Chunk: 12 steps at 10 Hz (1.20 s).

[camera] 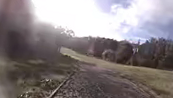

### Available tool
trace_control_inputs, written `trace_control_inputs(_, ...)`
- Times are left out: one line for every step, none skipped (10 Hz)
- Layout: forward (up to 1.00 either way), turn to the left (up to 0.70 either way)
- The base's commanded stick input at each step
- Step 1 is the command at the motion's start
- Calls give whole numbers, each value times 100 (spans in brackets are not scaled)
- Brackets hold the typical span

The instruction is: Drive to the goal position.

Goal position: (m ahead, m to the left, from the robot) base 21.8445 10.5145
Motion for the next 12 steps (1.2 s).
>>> trace_control_inputs(70,-12)
trace_control_inputs(70,-12)
trace_control_inputs(70,-12)
trace_control_inputs(70,-8)
trace_control_inputs(70,-3)
trace_control_inputs(70,0)
trace_control_inputs(70,0)
trace_control_inputs(70,0)
trace_control_inputs(70,0)
trace_control_inputs(70,0)
trace_control_inputs(70,0)
trace_control_inputs(70,-1)
